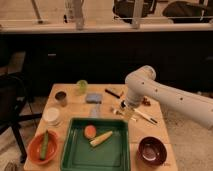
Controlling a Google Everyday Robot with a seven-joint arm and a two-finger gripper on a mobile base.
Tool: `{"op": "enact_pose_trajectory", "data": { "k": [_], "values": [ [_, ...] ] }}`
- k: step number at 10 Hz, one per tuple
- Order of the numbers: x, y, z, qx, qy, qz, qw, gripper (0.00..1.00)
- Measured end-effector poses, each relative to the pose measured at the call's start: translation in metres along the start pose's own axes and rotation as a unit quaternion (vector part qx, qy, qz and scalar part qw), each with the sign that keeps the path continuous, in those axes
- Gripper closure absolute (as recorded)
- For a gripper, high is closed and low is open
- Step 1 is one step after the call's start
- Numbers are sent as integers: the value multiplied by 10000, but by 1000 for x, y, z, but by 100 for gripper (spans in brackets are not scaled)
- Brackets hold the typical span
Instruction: Place fork in purple bowl
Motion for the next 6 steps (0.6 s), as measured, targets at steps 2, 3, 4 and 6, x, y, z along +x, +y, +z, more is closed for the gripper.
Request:
{"op": "enact_pose_trajectory", "data": {
  "k": [2, 3, 4, 6],
  "values": [
    [-2, 0, 4, 34, -123, 671, 9977, 20],
    [-4, 1, 8, 43, -233, 1134, 9933, 20],
    [-7, 2, 13, 28, -345, 1414, 9893, 20],
    [-12, 6, 25, -89, -487, 1812, 9822, 20]
  ]
}}
